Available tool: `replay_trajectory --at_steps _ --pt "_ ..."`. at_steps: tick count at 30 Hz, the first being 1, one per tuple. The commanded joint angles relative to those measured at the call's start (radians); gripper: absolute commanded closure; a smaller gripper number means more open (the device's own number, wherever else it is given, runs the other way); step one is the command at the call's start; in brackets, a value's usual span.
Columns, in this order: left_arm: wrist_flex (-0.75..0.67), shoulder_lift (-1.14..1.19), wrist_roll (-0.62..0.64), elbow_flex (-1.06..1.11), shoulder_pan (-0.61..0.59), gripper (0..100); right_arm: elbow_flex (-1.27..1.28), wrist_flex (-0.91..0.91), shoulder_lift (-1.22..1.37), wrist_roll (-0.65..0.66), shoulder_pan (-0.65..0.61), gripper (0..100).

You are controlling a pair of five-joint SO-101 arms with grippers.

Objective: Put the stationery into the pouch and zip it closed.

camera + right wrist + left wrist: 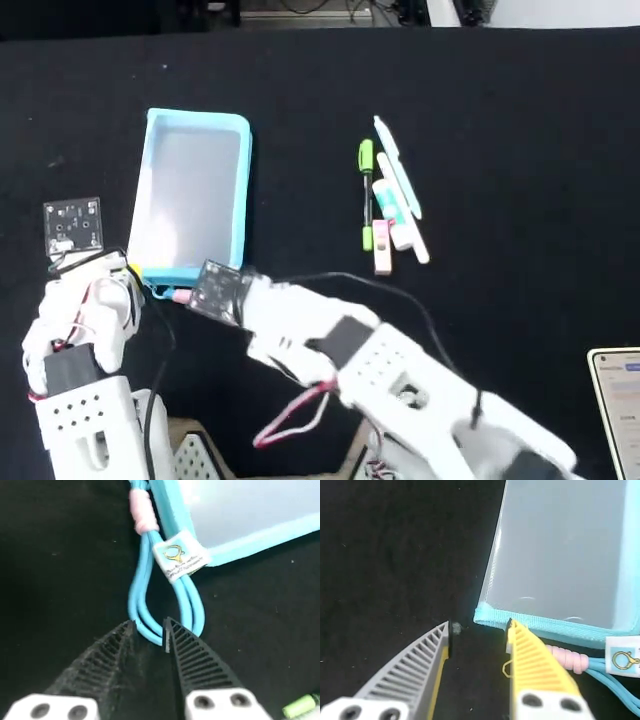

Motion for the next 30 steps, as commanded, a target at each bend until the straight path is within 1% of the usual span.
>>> replay_trajectory --at_steps 1,3,5,11,16,20,26,28,30 --pt "-0.080 -0.009 0.012 0.045 -0.001 81 -0.071 -0.068 0.085 -0.002 0.077 86.8" --pt "-0.106 -0.009 0.014 0.071 -0.001 81 -0.071 -0.069 0.093 -0.002 0.094 81.2" --pt "-0.120 -0.009 0.046 0.091 -0.001 81 -0.071 -0.069 0.096 0.000 0.103 77.9" --pt "-0.123 -0.009 0.124 0.102 -0.001 81 -0.130 -0.078 0.133 0.000 0.098 77.6" --pt "-0.126 -0.009 0.198 0.127 -0.001 81 -0.236 -0.057 0.317 0.000 0.098 77.6" --pt "-0.126 -0.009 0.201 0.130 -0.001 81 -0.291 -0.055 0.433 0.000 0.098 77.6" --pt "-0.126 -0.009 0.201 0.131 -0.001 81 -0.295 -0.057 0.455 0.000 0.101 77.8" --pt "-0.126 -0.009 0.201 0.131 -0.001 81 -0.294 -0.061 0.456 0.000 0.103 81.9" --pt "-0.126 -0.009 0.201 0.131 -0.001 81 -0.292 -0.055 0.455 0.000 0.104 92.7"
